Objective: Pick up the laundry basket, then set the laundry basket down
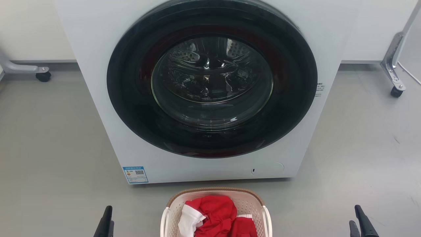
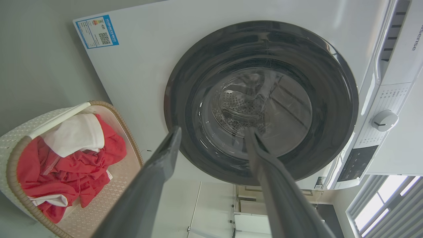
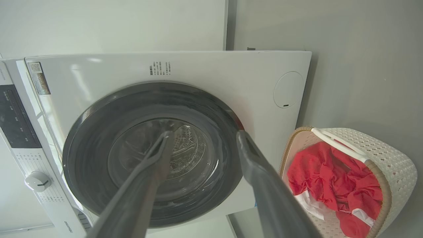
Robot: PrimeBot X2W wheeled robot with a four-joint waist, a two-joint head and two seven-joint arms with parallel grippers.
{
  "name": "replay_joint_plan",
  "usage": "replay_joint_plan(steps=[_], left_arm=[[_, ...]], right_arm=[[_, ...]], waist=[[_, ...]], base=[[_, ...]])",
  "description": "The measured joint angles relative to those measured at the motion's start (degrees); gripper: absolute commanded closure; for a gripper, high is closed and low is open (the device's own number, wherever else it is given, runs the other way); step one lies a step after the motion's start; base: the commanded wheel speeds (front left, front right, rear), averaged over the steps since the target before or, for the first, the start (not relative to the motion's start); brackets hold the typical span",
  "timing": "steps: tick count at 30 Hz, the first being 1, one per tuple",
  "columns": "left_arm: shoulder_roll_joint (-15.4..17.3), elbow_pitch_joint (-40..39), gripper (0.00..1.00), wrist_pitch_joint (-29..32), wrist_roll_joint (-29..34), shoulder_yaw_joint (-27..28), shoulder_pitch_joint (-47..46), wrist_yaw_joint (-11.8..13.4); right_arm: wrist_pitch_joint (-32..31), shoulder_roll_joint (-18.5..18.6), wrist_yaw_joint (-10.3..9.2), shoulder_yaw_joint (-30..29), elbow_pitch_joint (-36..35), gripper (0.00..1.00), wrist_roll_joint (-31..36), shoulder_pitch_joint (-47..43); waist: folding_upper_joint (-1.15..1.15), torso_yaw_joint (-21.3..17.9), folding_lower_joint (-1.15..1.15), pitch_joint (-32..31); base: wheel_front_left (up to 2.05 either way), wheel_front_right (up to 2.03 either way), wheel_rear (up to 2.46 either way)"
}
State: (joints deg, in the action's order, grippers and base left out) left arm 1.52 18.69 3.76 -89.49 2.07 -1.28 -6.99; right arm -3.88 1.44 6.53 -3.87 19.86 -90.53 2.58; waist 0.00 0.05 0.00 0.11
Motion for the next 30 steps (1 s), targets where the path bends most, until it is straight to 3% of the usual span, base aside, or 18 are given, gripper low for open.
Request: replay_joint_plan(steps=[9,30], left_arm=[[0.05,-1.71,0.00,-1.85,6.54,-1.25,0.00,1.07],[3.19,-5.58,0.00,-6.01,30.39,-8.89,0.01,4.77]], right_arm=[[1.99,0.02,-1.59,2.42,-0.90,0.00,6.36,0.03],[6.12,1.01,-4.85,11.37,-2.91,0.00,26.70,0.23]], waist=[[0.00,0.06,0.00,-0.11],[0.00,0.15,0.00,-0.55]], base=[[0.00,0.00,0.00],[0.00,0.00,0.00]])
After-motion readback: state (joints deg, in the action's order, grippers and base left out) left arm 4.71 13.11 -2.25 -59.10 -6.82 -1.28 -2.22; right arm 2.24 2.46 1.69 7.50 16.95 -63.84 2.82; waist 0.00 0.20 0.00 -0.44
